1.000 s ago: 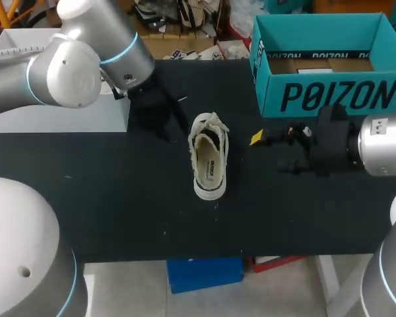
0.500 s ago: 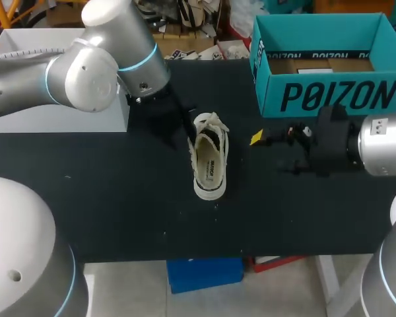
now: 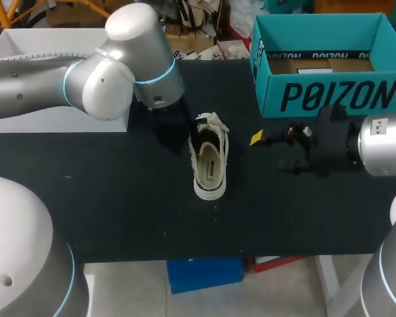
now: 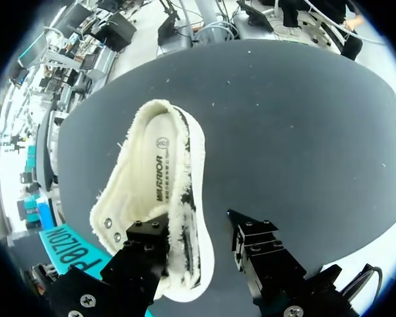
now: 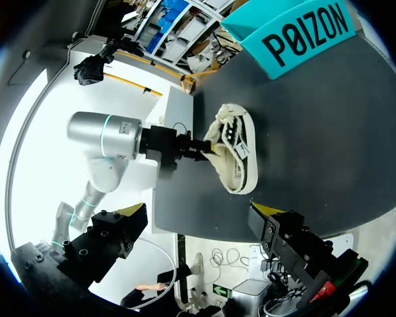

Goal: Take the shoe out of the shoebox, open the shoe tongue, remove and reinsert the insole, then place the shoe into the shoebox

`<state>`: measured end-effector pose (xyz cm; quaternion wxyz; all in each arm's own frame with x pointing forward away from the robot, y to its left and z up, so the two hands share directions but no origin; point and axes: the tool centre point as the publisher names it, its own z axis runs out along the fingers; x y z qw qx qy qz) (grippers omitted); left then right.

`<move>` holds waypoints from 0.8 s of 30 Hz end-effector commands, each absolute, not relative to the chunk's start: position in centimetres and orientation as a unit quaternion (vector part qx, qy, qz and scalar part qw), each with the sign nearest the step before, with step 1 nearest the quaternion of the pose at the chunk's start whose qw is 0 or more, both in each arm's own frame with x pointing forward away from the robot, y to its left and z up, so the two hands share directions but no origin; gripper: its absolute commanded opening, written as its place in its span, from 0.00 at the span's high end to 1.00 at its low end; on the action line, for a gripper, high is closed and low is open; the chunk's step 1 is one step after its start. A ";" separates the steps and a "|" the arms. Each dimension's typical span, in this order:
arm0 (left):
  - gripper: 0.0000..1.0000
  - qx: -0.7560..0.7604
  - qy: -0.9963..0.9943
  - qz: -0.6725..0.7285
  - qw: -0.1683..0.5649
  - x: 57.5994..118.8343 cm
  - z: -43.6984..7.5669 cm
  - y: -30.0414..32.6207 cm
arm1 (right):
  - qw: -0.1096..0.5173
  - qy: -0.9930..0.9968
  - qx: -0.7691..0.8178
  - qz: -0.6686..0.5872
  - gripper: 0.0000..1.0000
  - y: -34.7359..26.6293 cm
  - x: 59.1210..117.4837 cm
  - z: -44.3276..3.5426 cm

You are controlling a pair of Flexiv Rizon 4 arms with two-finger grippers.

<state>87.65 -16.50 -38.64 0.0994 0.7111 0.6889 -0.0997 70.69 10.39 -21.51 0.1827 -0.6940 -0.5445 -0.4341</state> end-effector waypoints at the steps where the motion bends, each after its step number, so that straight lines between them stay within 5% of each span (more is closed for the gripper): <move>1: 0.55 0.710 0.691 -0.096 0.098 88.0 -39.8 -17.4 | 0.183 -0.545 -0.694 -0.434 0.00 10.4 70.7 -21.5; 19: 0.67 0.711 0.691 -0.082 0.098 88.7 -41.3 -18.1 | 0.183 -0.545 -0.694 -0.434 0.00 10.4 70.7 -21.5; 22: 0.74 0.714 0.689 -0.077 0.095 88.9 -41.7 -18.1 | 0.183 -0.545 -0.694 -0.434 0.00 10.4 70.7 -21.5; 24: 0.95 0.716 0.688 -0.075 0.093 88.9 -41.9 -18.1 | 0.183 -0.545 -0.694 -0.434 0.00 10.4 70.7 -21.5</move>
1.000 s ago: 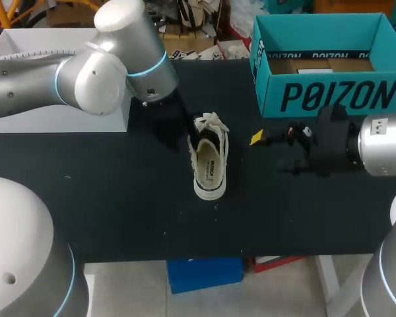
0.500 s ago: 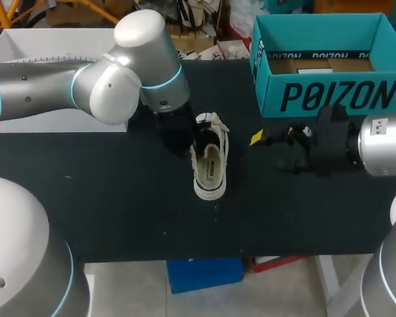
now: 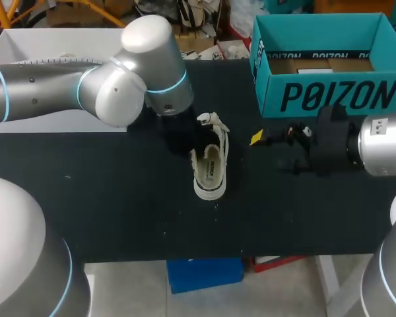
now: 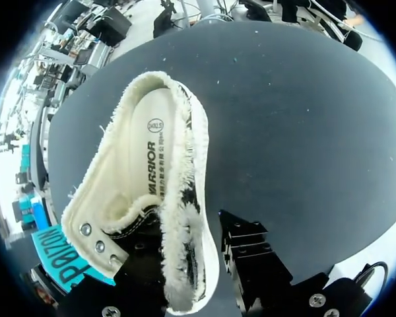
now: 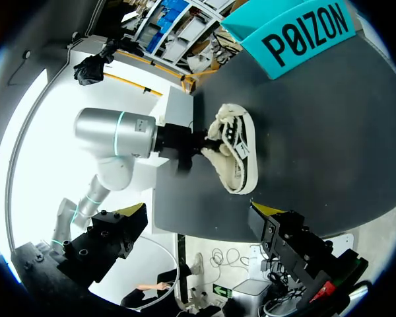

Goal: Take the shoe out of the shoebox, open the shoe tongue, remove and reinsert the insole, then place the shoe into the shoebox

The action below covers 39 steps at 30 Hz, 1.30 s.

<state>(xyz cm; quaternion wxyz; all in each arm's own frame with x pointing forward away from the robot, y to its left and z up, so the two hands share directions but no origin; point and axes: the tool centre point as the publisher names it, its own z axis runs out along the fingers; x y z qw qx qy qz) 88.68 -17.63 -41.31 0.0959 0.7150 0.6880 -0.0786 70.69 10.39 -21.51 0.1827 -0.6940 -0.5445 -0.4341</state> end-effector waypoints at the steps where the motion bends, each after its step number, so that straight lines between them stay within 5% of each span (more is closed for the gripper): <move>1: 1.00 0.717 0.686 -0.076 0.091 88.9 -42.0 -18.2 | 0.183 -0.545 -0.694 -0.434 0.00 10.4 70.7 -21.5; 10: 1.00 0.723 0.680 -0.078 0.094 89.8 -39.1 -18.0 | 0.183 -0.545 -0.694 -0.434 0.00 10.4 70.7 -21.5; 28: 1.00 0.618 0.761 -0.112 0.160 95.7 -21.7 -15.5 | 0.183 -0.545 -0.694 -0.434 0.00 10.4 70.7 -21.5; 39: 1.00 0.537 0.808 -0.102 0.221 98.0 -16.8 -11.1 | 0.183 -0.545 -0.694 -0.434 0.00 10.4 70.7 -21.5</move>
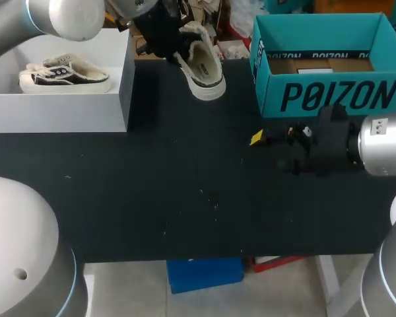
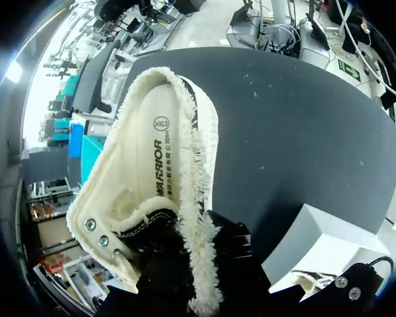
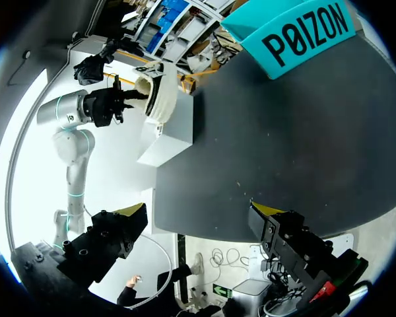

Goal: Take the shoe out of the shoebox, open the shoe tongue, remove and reinsert the insole, then place the shoe into the shoebox

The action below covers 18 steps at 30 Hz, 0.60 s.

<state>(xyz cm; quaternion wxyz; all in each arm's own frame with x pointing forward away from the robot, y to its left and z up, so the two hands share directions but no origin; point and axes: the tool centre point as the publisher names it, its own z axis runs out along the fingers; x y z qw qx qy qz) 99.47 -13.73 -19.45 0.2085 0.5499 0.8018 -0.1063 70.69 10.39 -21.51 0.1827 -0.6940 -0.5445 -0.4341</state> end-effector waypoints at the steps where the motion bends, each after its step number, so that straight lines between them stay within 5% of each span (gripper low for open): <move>1: 1.00 0.533 0.810 -0.102 0.223 98.1 -16.7 -10.8 | 0.183 -0.545 -0.694 -0.434 0.00 10.4 70.7 -21.5; 18: 1.00 0.473 0.838 -0.119 0.245 100.8 -16.5 -7.2 | 0.183 -0.545 -0.694 -0.434 0.00 10.4 70.7 -21.5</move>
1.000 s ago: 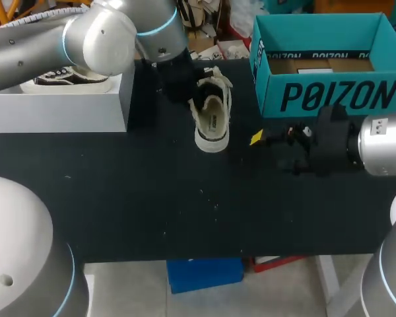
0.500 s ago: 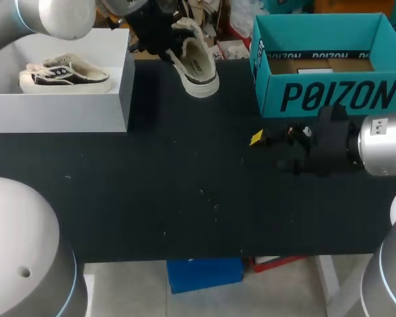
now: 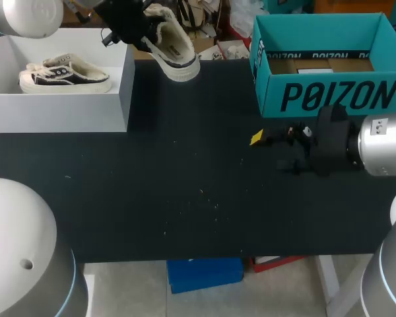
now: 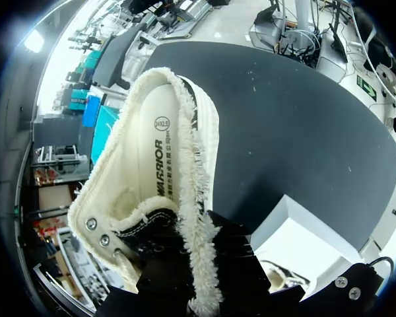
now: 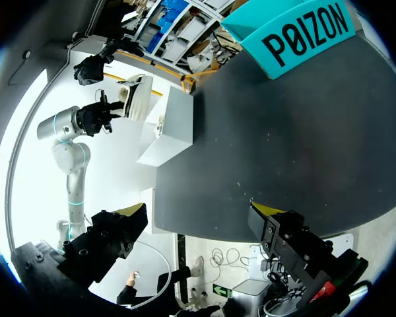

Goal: Take the shoe out of the shoebox, open the shoe tongue, remove and reinsert the insole, then place the shoe into the shoebox

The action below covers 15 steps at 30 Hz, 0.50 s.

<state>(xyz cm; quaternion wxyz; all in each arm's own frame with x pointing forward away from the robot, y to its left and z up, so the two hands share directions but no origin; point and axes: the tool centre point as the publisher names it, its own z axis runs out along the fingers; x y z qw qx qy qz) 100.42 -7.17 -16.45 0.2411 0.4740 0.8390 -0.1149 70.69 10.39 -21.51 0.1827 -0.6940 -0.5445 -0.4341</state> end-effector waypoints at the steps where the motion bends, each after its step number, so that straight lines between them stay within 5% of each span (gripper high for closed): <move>1: 1.00 0.475 0.837 -0.118 0.246 101.0 -16.6 -7.3 | 0.183 -0.545 -0.694 -0.434 0.00 10.4 70.7 -21.5; 15: 1.00 0.418 0.863 -0.102 0.263 102.9 -12.3 -7.8 | 0.183 -0.545 -0.694 -0.434 0.00 10.4 70.7 -21.5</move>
